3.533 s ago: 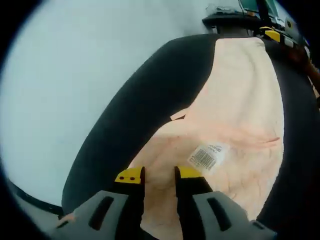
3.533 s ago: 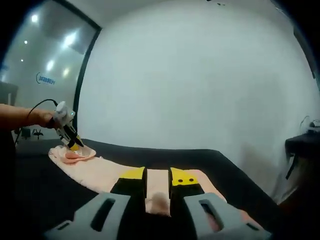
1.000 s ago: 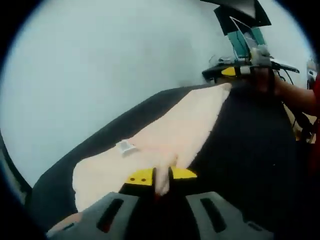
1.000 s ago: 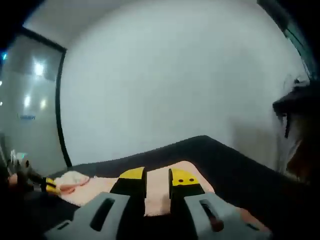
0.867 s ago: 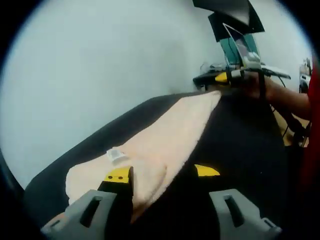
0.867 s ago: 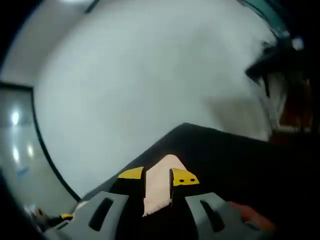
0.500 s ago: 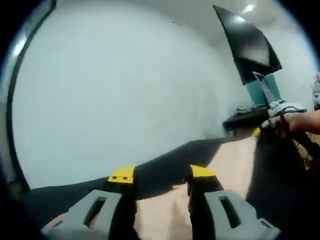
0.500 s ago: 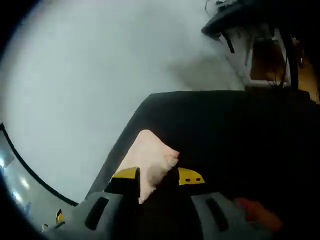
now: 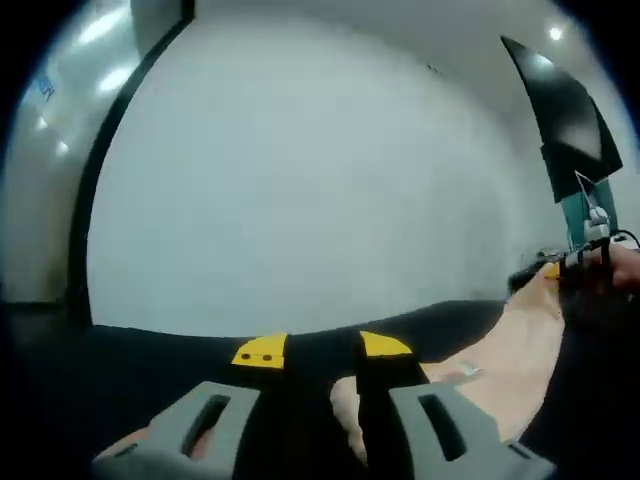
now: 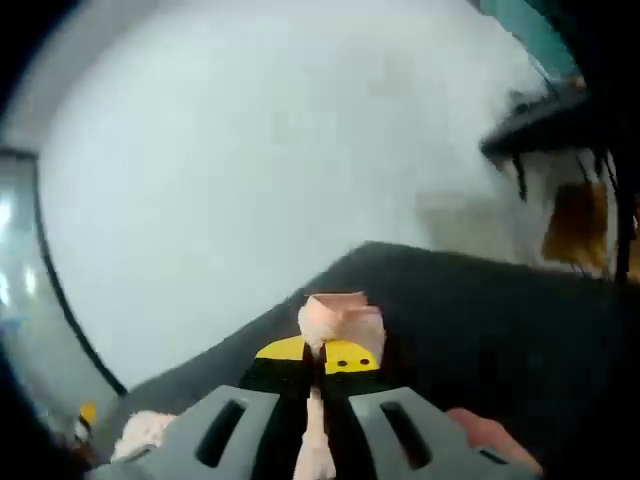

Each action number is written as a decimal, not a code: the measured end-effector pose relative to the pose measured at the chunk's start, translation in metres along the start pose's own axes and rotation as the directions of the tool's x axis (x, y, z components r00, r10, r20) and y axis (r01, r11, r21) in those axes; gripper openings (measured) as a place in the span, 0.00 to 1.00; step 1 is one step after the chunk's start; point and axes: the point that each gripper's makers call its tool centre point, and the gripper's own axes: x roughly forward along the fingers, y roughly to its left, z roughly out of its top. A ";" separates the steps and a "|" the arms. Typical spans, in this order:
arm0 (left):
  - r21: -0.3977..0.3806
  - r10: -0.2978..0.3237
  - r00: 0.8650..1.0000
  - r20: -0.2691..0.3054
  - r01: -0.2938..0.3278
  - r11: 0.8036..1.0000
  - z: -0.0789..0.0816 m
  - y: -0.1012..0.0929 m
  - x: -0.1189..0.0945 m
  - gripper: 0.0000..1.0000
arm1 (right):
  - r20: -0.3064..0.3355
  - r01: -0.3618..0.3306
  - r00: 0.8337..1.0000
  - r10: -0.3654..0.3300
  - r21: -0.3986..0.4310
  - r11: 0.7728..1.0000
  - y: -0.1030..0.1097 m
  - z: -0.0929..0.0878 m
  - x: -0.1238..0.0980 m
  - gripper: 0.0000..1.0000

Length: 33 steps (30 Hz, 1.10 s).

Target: Fold the towel on the table until its edges align and the towel forms a compact rectangular stack.

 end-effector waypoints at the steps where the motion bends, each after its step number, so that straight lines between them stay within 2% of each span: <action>1: -0.003 -0.005 1.000 0.004 0.005 1.000 0.001 0.003 0.000 0.26 | 0.001 -0.039 0.999 0.039 -0.053 0.998 0.019 -0.004 -0.001 0.01; 2: -0.004 -0.002 1.000 0.006 0.002 1.000 0.001 0.003 0.000 0.26 | -0.019 -0.070 0.997 0.069 -0.098 0.993 0.026 -0.008 0.011 0.01; 5: -0.014 0.009 1.000 -0.019 -0.010 1.000 -0.006 0.009 0.001 0.26 | -0.082 -0.161 0.986 0.148 -0.189 0.969 0.063 -0.032 0.008 0.01; 7: -0.029 0.017 0.999 -0.028 -0.018 0.999 -0.008 0.010 0.000 0.26 | -0.114 -0.238 0.969 0.217 -0.221 0.946 0.087 -0.046 0.002 0.01; 10: -0.050 0.026 0.999 -0.045 -0.029 0.998 -0.012 0.013 -0.001 0.25 | -0.173 -0.318 0.947 0.271 -0.394 0.862 0.117 -0.068 -0.013 0.01; 13: -0.063 0.028 0.998 -0.049 -0.031 0.998 -0.013 0.018 0.002 0.25 | -0.225 -0.365 0.930 0.291 -0.462 0.809 0.131 -0.087 -0.022 0.01; 14: -0.060 0.029 0.998 -0.053 -0.032 0.998 -0.014 0.018 0.003 0.25 | -0.247 -0.386 0.922 0.299 -0.493 0.780 0.136 -0.094 -0.024 0.01; 15: -0.059 0.029 0.998 -0.056 -0.033 0.998 -0.015 0.018 0.002 0.25 | -0.276 -0.400 0.915 0.293 -0.537 0.743 0.138 -0.102 -0.026 0.01; 17: -0.059 0.028 0.998 -0.060 -0.031 0.998 -0.015 0.018 0.003 0.25 | -0.306 -0.426 0.904 0.299 -0.588 0.688 0.146 -0.114 -0.033 0.01; 20: -0.060 0.027 0.997 -0.065 -0.031 0.998 -0.017 0.018 0.003 0.25 | -0.354 -0.467 0.884 0.304 -0.674 0.572 0.159 -0.132 -0.042 0.01; 22: -0.060 0.026 0.997 -0.066 -0.030 0.998 -0.017 0.018 0.004 0.25 | -0.383 -0.492 0.870 0.309 -0.694 0.526 0.168 -0.144 -0.048 0.01; 24: -0.061 0.027 0.997 -0.067 -0.031 0.998 -0.017 0.018 0.003 0.25 | -0.412 -0.499 0.867 0.281 -0.717 0.486 0.169 -0.156 -0.049 0.02; 25: -0.062 0.027 0.997 -0.067 -0.031 0.998 -0.017 0.018 0.003 0.25 | -0.414 -0.503 0.864 0.286 -0.720 0.479 0.172 -0.160 -0.051 0.02; 26: -0.063 0.028 0.997 -0.067 -0.033 0.997 -0.018 0.019 0.003 0.25 | -0.417 -0.512 0.859 0.296 -0.711 0.483 0.175 -0.163 -0.053 0.02; 28: -0.067 0.029 0.997 -0.067 -0.034 0.997 -0.017 0.018 0.003 0.25 | -0.445 -0.545 0.838 0.315 -0.681 0.489 0.181 -0.166 -0.061 0.02; 29: -0.069 0.028 0.997 -0.065 -0.032 0.997 -0.017 0.018 0.003 0.25 | -0.445 -0.552 0.834 0.327 -0.687 0.473 0.185 -0.166 -0.065 0.02; 30: -0.070 0.027 0.998 -0.064 -0.032 0.997 -0.017 0.018 0.003 0.25 | -0.443 -0.559 0.827 0.346 -0.708 0.431 0.191 -0.165 -0.066 0.03; 31: -0.069 0.027 0.998 -0.064 -0.031 0.997 -0.017 0.018 0.003 0.25 | -0.473 -0.583 0.808 0.351 -0.725 0.366 0.193 -0.170 -0.070 0.08; 32: -0.066 0.026 0.997 -0.067 -0.030 0.997 -0.017 0.018 0.003 0.25 | -0.538 -0.631 0.771 0.340 -0.716 0.298 0.191 -0.180 -0.077 0.15; 33: -0.063 0.023 0.997 -0.069 -0.027 0.998 -0.018 0.016 0.003 0.25 | -0.582 -0.667 0.744 0.328 -0.672 0.321 0.189 -0.186 -0.083 0.21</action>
